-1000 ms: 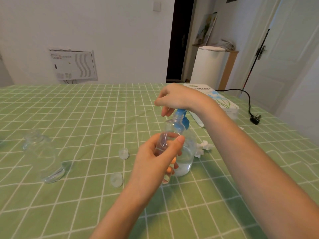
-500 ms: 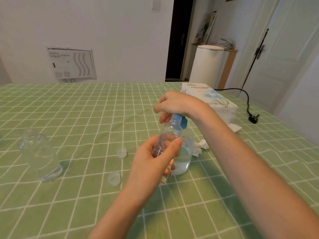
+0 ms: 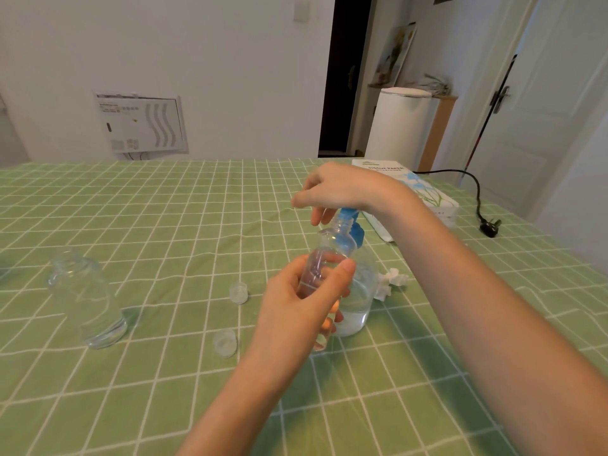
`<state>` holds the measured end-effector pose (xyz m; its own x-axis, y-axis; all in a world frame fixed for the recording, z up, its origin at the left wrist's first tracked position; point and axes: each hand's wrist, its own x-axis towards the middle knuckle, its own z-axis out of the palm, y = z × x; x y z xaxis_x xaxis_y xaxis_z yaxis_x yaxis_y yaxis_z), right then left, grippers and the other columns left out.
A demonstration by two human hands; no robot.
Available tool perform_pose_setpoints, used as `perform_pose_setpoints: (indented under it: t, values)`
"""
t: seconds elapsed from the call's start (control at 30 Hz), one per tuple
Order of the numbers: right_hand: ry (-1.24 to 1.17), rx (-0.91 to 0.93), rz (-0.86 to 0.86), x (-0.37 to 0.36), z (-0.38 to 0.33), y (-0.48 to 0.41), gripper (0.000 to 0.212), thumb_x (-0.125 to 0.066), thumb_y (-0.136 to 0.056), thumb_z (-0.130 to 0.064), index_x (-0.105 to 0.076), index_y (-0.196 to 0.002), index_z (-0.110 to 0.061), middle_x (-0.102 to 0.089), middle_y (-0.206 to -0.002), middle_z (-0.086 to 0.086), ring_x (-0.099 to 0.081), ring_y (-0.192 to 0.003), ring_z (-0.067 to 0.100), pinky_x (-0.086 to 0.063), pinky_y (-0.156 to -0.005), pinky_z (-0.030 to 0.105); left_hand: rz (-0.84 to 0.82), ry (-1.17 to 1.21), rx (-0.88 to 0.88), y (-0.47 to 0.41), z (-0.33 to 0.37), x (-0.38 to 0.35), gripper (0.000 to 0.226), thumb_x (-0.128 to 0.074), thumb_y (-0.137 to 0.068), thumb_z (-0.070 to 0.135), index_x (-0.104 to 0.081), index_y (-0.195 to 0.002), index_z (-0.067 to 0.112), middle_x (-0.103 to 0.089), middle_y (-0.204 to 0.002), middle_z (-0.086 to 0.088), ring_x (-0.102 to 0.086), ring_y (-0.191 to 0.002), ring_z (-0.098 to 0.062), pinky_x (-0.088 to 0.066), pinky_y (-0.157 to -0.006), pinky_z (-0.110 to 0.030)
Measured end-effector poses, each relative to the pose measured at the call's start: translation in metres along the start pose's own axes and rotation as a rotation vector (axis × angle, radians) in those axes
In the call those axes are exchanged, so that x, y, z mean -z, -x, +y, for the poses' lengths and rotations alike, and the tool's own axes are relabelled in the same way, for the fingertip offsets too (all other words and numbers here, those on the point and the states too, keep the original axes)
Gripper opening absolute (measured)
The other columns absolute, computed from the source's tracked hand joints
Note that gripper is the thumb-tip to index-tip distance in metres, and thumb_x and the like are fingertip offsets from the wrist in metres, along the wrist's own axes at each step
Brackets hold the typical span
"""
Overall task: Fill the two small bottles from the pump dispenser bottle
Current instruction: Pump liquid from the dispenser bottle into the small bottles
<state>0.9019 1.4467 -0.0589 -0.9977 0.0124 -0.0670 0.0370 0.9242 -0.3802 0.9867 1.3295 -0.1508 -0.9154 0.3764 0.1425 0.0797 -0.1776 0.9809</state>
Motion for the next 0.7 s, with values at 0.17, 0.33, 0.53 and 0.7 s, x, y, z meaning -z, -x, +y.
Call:
perform_pose_setpoints:
  t: [0.17, 0.33, 0.53, 0.7]
  values:
    - [-0.084, -0.031, -0.004, -0.001, 0.003, 0.001, 0.035, -0.052, -0.089, -0.039, -0.064, -0.107, -0.011, -0.071, -0.099, 0.008, -0.067, -0.097, 0.024, -0.048, -0.085, 0.032, -0.001, 0.003, 0.000, 0.000, 0.000, 0.000, 0.034, -0.065, -0.061, 0.051, -0.069, -0.084, 0.026, -0.065, -0.062, 0.008, -0.055, -0.047, -0.005, -0.041, -0.041, -0.015]
    - [-0.114, -0.059, -0.037, -0.010, 0.007, 0.001, 0.033, -0.051, -0.088, -0.037, -0.065, -0.104, -0.012, -0.070, -0.102, 0.011, -0.066, -0.101, 0.027, -0.046, -0.091, 0.036, 0.012, -0.012, 0.015, 0.001, -0.002, -0.001, 0.035, -0.065, -0.059, 0.052, -0.069, -0.082, 0.027, -0.065, -0.061, 0.007, -0.055, -0.046, -0.006, -0.041, -0.040, -0.016]
    - [-0.115, -0.060, -0.038, -0.011, 0.008, 0.000, 0.032, -0.049, -0.089, -0.036, -0.064, -0.104, -0.011, -0.069, -0.103, 0.011, -0.065, -0.100, 0.028, -0.046, -0.090, 0.035, 0.011, 0.003, 0.027, 0.001, -0.002, -0.001, 0.036, -0.065, -0.061, 0.047, -0.069, -0.085, 0.022, -0.062, -0.061, 0.003, -0.054, -0.047, -0.006, -0.043, -0.041, -0.018]
    - [-0.087, -0.032, 0.026, -0.003, 0.007, 0.000, 0.040, -0.051, -0.090, -0.032, -0.060, -0.116, -0.002, -0.072, -0.098, 0.012, -0.066, -0.089, 0.024, -0.048, -0.077, 0.031, -0.010, -0.001, 0.021, 0.000, 0.001, -0.001, 0.031, -0.064, -0.064, 0.046, -0.068, -0.085, 0.024, -0.064, -0.061, 0.006, -0.054, -0.047, -0.005, -0.044, -0.042, -0.016]
